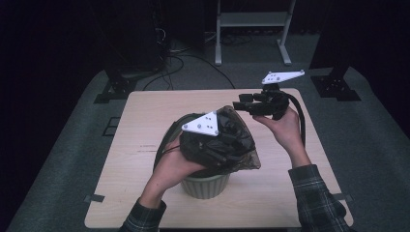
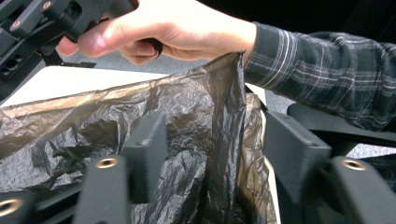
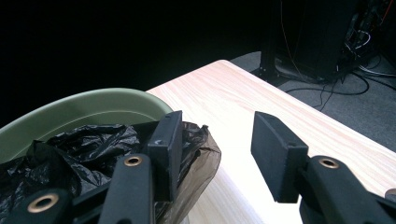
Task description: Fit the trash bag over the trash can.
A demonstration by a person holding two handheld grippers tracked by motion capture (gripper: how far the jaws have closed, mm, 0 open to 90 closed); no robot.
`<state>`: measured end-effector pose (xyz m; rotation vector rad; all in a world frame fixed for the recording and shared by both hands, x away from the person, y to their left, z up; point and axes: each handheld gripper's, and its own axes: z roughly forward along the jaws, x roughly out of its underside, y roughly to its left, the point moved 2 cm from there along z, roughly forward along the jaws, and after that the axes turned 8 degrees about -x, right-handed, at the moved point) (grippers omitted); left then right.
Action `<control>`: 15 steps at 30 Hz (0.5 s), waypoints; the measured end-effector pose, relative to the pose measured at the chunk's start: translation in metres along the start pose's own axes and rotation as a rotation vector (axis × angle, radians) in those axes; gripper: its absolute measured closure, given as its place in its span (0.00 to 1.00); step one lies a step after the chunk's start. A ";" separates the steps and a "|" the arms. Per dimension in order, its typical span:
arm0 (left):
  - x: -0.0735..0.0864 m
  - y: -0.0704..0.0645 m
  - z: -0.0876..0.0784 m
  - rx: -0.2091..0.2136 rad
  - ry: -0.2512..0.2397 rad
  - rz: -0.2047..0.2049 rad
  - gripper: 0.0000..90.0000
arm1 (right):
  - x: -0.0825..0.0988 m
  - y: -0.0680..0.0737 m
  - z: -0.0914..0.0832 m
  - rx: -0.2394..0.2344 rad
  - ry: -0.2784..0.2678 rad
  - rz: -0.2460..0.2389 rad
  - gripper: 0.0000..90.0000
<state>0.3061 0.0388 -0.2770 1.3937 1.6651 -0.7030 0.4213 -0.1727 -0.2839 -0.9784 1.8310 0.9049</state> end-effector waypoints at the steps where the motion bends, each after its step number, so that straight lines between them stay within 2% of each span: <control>1: 0.000 0.000 0.000 0.002 0.005 0.001 0.51 | 0.000 0.000 0.000 0.000 0.001 0.001 0.58; 3: 0.001 0.000 0.001 0.010 0.014 0.001 0.61 | 0.000 0.000 -0.001 0.002 0.002 0.001 0.58; 7: 0.003 0.002 -0.002 0.021 0.037 0.011 0.94 | 0.000 0.001 -0.002 0.002 0.000 0.000 0.58; 8: 0.003 0.002 -0.002 0.020 0.037 0.010 1.00 | 0.000 0.001 -0.002 0.003 0.000 -0.001 0.58; 15: 0.008 0.010 -0.017 -0.019 0.028 -0.013 1.00 | 0.001 0.002 -0.007 0.008 -0.001 -0.003 0.58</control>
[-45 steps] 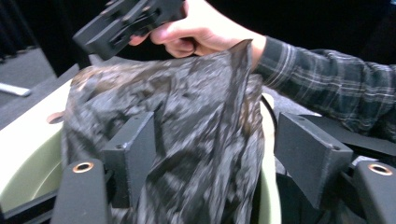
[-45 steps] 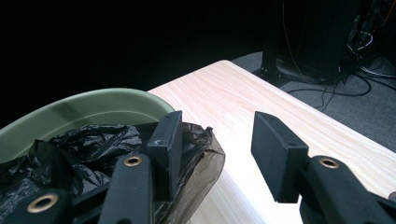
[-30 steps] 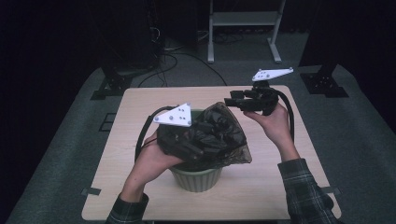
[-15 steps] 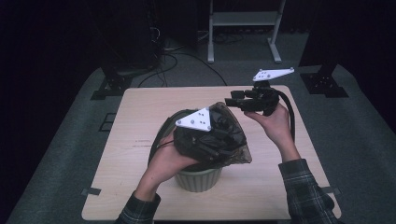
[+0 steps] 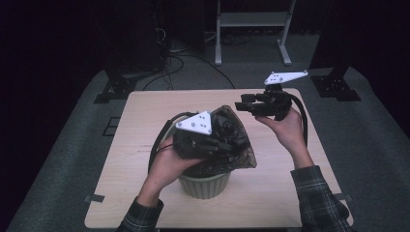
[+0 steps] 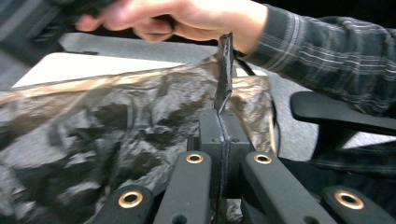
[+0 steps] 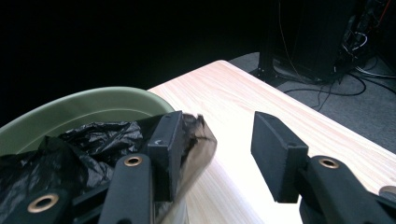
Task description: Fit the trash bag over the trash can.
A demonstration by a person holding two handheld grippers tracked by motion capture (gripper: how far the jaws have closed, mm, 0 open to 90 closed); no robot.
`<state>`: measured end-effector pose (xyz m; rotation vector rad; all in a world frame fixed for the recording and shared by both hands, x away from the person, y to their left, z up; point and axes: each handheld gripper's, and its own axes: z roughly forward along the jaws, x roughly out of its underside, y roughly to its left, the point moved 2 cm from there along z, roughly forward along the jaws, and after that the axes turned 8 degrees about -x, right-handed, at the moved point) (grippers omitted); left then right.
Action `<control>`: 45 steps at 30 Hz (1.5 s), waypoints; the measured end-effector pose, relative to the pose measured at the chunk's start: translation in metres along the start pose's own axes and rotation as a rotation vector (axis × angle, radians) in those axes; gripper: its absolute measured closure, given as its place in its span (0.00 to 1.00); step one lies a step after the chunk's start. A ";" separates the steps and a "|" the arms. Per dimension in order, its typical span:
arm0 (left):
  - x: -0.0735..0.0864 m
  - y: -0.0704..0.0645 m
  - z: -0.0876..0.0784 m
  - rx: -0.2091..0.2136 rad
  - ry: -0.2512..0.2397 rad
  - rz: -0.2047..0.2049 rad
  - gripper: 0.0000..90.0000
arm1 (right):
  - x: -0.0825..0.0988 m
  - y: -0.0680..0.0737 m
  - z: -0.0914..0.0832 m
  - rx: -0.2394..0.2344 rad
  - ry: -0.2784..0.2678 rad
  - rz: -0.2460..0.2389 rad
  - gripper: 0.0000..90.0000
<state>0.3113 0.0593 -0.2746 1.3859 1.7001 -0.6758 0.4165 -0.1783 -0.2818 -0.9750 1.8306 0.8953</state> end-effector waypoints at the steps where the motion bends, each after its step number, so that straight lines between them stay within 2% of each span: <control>1: 0.001 0.002 -0.003 -0.006 -0.002 -0.005 1.00 | 0.000 0.000 -0.001 0.002 0.000 -0.002 0.58; 14: 0.025 0.035 -0.055 -0.144 -0.051 -0.092 1.00 | 0.005 0.008 -0.013 0.006 0.003 -0.005 0.57; 22: 0.043 0.050 -0.089 -0.228 -0.059 -0.138 1.00 | 0.010 0.027 -0.026 -0.007 -0.004 -0.026 0.56; 26: 0.053 0.056 -0.100 -0.260 -0.052 -0.161 1.00 | 0.014 0.036 -0.029 -0.022 0.009 -0.012 0.55; 31: 0.061 0.059 -0.103 -0.265 -0.046 -0.177 1.00 | 0.018 0.052 -0.034 -0.054 0.001 -0.011 0.54; 34: 0.063 0.060 -0.101 -0.263 -0.038 -0.180 1.00 | 0.019 0.064 -0.038 -0.084 -0.006 -0.010 0.54; 38: 0.064 0.059 -0.096 -0.262 -0.034 -0.186 1.00 | 0.020 0.077 -0.043 -0.097 -0.008 -0.010 0.53; 41: 0.064 0.059 -0.092 -0.260 -0.028 -0.186 1.00 | 0.023 0.084 -0.047 -0.123 -0.017 -0.008 0.52; 45: 0.064 0.060 -0.089 -0.257 -0.029 -0.190 1.00 | 0.031 0.088 -0.047 -0.128 -0.010 0.000 0.52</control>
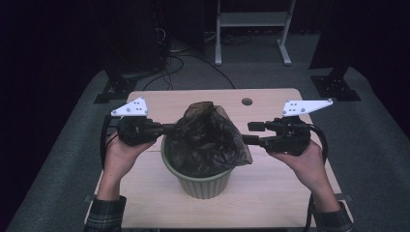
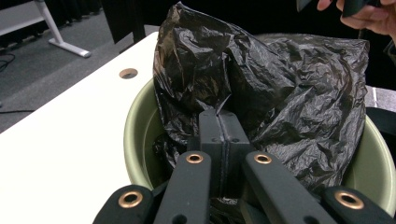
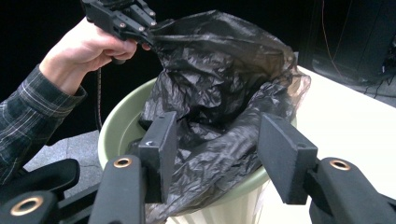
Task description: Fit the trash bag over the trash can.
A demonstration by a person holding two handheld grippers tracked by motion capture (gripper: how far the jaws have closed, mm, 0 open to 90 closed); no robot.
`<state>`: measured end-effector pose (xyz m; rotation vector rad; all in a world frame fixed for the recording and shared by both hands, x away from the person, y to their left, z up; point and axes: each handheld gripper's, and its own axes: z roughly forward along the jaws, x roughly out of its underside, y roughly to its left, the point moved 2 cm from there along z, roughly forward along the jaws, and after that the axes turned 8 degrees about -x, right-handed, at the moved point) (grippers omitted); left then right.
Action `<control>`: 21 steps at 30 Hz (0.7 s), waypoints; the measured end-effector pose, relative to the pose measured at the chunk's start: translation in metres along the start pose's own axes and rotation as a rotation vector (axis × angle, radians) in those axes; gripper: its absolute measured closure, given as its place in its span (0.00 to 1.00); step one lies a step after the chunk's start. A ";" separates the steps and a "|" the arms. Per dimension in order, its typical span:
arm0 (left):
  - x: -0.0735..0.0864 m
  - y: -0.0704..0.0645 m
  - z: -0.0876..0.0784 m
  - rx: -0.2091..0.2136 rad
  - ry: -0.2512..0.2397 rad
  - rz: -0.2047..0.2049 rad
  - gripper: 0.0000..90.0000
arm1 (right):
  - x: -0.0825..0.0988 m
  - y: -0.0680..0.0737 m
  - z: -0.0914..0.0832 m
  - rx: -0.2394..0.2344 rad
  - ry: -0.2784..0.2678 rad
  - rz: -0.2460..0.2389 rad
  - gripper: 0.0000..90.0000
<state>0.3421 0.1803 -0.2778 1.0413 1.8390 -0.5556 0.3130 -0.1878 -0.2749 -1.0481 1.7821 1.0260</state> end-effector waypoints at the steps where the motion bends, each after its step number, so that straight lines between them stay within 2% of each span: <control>1: 0.000 0.000 0.000 0.000 -0.001 -0.002 1.00 | 0.003 0.000 0.001 -0.001 0.001 0.010 0.51; 6: 0.002 0.000 0.000 0.001 0.000 -0.006 1.00 | 0.017 0.000 0.002 -0.006 0.008 0.032 0.50; 11: 0.002 0.000 0.001 0.004 -0.003 -0.009 1.00 | 0.029 0.008 0.001 -0.020 0.008 0.047 0.47; 13: 0.003 0.000 0.001 0.004 -0.003 -0.006 1.00 | 0.032 0.013 0.002 -0.032 0.008 0.047 0.49; 15: 0.002 0.000 0.000 0.004 -0.005 -0.004 1.00 | 0.035 0.016 0.005 -0.041 0.030 0.043 0.59; 17: 0.003 -0.001 -0.002 0.002 -0.011 -0.009 1.00 | 0.037 0.017 0.008 -0.036 0.061 0.034 0.79; 19: 0.003 0.000 -0.006 -0.002 -0.017 -0.013 1.00 | 0.039 0.017 0.009 -0.013 0.087 0.021 0.92; 21: 0.004 0.002 -0.011 -0.011 -0.024 -0.018 1.00 | 0.039 0.014 0.007 0.010 0.087 0.010 0.98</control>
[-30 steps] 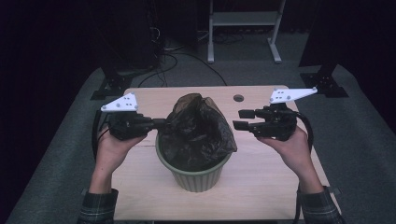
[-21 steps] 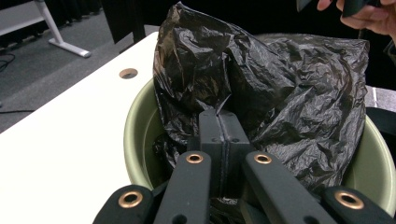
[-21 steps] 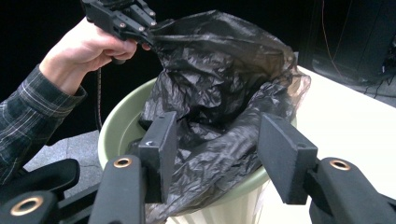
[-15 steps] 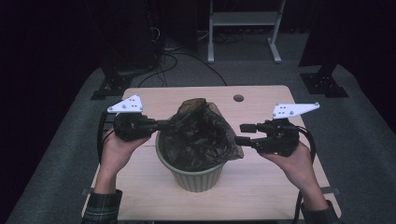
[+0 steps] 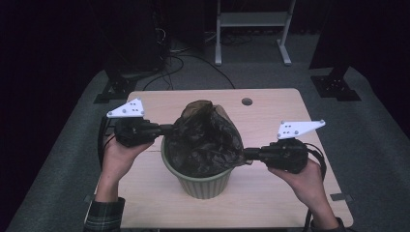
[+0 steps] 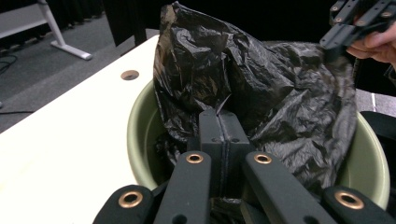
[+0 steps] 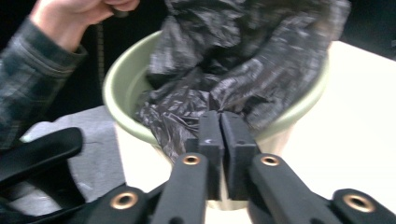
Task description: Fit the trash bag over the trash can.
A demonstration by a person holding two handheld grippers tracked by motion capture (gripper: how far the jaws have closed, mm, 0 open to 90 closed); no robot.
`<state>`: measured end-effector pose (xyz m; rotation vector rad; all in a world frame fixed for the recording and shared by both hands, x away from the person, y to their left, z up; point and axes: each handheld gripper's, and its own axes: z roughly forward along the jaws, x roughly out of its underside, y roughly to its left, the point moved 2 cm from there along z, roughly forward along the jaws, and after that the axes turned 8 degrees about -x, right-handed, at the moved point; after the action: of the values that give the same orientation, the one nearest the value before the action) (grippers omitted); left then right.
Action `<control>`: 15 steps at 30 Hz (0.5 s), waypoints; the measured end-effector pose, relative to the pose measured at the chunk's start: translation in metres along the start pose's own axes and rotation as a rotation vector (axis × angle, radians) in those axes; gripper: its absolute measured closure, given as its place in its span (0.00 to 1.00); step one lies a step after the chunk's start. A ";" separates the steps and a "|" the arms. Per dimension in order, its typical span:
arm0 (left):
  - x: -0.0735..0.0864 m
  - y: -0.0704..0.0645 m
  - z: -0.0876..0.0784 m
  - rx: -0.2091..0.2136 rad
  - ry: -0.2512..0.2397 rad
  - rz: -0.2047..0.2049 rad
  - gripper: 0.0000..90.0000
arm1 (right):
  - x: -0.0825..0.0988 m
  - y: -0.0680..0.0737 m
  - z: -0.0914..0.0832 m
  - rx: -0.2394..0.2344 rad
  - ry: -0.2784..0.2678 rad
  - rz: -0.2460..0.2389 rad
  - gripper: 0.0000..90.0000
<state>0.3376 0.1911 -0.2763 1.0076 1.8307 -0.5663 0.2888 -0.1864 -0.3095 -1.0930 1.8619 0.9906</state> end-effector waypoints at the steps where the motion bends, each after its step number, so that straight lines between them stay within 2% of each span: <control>1: 0.001 0.001 -0.003 -0.005 -0.002 -0.002 1.00 | 0.000 -0.002 -0.002 0.023 -0.002 -0.004 1.00; 7: 0.009 0.010 -0.020 -0.028 -0.016 -0.029 1.00 | -0.006 -0.021 -0.020 0.131 -0.030 -0.007 1.00; 11: 0.015 0.015 -0.028 -0.042 -0.016 -0.042 1.00 | -0.013 -0.036 -0.030 0.209 -0.025 -0.016 1.00; 15: 0.022 0.019 -0.035 -0.058 -0.014 -0.055 1.00 | -0.018 -0.050 -0.039 0.262 -0.021 -0.015 1.00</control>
<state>0.3306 0.2365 -0.2795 0.9147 1.8562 -0.5489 0.3330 -0.2314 -0.2894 -0.9337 1.9010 0.7216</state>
